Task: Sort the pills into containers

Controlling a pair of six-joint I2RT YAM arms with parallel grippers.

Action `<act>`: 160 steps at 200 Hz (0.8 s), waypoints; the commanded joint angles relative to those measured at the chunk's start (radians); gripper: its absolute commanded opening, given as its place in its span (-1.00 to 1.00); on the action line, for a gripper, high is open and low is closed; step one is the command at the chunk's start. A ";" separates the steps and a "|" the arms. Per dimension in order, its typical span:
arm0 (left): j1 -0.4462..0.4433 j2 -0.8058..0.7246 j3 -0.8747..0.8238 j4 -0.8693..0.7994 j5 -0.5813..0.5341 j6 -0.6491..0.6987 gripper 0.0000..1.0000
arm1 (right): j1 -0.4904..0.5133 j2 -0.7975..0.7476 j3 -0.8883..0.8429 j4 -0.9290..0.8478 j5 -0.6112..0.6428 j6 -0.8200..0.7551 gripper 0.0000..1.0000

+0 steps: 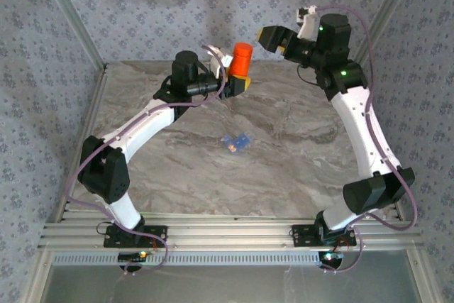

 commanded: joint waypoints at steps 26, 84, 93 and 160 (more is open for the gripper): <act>0.011 0.017 0.107 -0.009 0.131 -0.021 -1.00 | -0.015 0.149 0.233 -0.116 -0.340 -0.203 0.84; 0.011 0.035 0.131 -0.032 0.178 -0.043 -1.00 | 0.030 0.261 0.419 -0.304 -0.371 -0.320 0.82; 0.011 0.036 0.130 -0.031 0.178 -0.043 -1.00 | 0.034 0.266 0.421 -0.317 -0.369 -0.328 0.79; 0.011 0.044 0.131 -0.023 0.178 -0.048 -1.00 | 0.046 0.268 0.400 -0.371 -0.351 -0.364 0.33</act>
